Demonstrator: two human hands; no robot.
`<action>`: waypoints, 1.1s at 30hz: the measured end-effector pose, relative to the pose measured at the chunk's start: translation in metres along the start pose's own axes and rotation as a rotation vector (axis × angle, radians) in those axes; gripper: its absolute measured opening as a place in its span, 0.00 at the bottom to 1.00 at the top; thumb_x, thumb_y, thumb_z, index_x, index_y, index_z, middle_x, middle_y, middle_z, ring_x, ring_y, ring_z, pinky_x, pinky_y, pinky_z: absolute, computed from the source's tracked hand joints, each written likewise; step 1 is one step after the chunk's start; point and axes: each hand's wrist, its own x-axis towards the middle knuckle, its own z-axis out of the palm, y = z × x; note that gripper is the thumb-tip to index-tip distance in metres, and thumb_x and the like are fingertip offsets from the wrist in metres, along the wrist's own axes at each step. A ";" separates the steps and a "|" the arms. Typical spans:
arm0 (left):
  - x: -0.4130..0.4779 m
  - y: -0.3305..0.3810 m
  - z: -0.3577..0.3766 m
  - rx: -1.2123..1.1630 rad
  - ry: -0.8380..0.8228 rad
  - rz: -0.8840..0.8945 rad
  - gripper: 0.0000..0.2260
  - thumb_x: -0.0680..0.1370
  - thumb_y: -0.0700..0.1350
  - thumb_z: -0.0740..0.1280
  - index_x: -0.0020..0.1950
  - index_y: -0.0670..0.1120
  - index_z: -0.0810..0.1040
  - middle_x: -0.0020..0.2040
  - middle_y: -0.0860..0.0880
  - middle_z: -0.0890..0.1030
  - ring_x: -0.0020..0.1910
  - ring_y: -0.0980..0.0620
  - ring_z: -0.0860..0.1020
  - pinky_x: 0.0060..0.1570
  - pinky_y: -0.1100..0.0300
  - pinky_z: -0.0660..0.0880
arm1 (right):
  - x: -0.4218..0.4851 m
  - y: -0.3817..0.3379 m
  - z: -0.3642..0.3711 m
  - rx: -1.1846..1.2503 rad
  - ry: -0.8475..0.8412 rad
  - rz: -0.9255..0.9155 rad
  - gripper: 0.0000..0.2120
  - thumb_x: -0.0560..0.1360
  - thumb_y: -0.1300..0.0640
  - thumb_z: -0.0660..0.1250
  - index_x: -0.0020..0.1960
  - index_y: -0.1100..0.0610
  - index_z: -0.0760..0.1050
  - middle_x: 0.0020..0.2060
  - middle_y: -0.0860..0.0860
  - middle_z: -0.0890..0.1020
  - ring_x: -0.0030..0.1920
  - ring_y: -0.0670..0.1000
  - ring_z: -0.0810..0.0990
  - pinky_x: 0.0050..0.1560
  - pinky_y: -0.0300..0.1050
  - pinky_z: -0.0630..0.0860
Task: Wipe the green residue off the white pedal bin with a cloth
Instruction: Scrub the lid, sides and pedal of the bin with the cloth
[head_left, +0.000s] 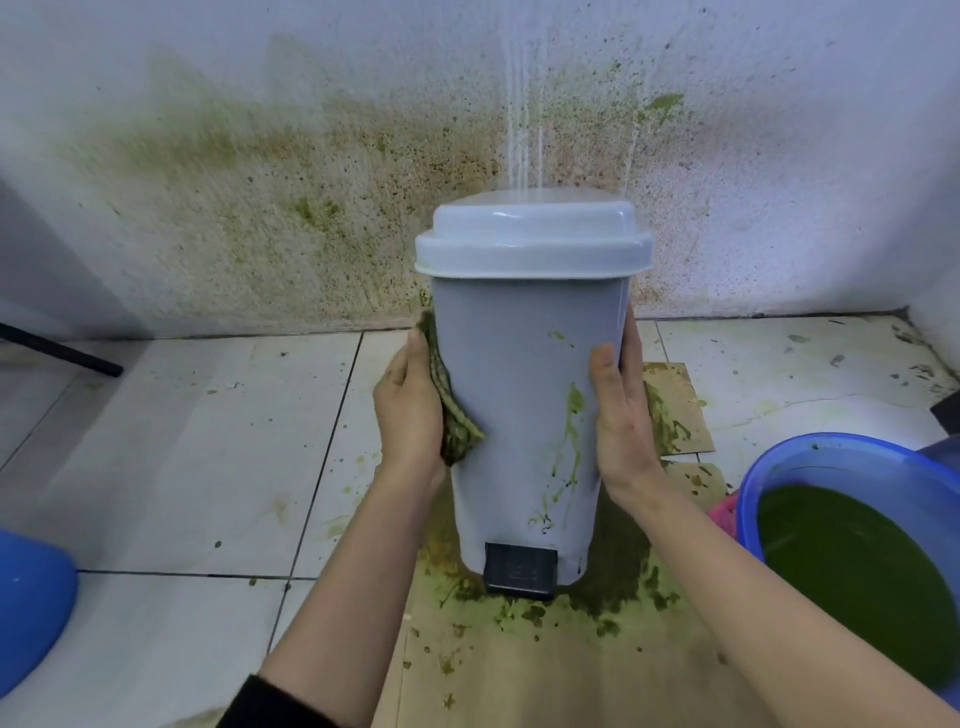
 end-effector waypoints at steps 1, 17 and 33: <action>-0.001 0.001 -0.002 -0.010 -0.066 -0.094 0.20 0.81 0.59 0.60 0.64 0.48 0.80 0.57 0.48 0.85 0.58 0.49 0.82 0.63 0.47 0.76 | -0.005 -0.003 -0.002 0.047 -0.018 0.057 0.34 0.76 0.32 0.58 0.77 0.46 0.59 0.71 0.48 0.73 0.67 0.46 0.76 0.61 0.43 0.78; -0.043 -0.037 -0.019 -0.058 -0.121 -0.157 0.15 0.83 0.53 0.59 0.61 0.48 0.82 0.55 0.47 0.85 0.56 0.49 0.83 0.55 0.48 0.80 | -0.021 0.022 -0.001 0.141 0.117 0.077 0.34 0.85 0.52 0.40 0.43 0.37 0.85 0.41 0.39 0.86 0.46 0.38 0.83 0.44 0.34 0.78; -0.094 -0.012 -0.063 -0.211 0.060 -0.265 0.32 0.67 0.69 0.70 0.69 0.59 0.75 0.68 0.54 0.78 0.68 0.47 0.75 0.67 0.39 0.69 | -0.074 -0.021 -0.034 -0.221 0.463 0.003 0.20 0.83 0.43 0.52 0.71 0.50 0.67 0.65 0.44 0.76 0.67 0.46 0.74 0.71 0.53 0.68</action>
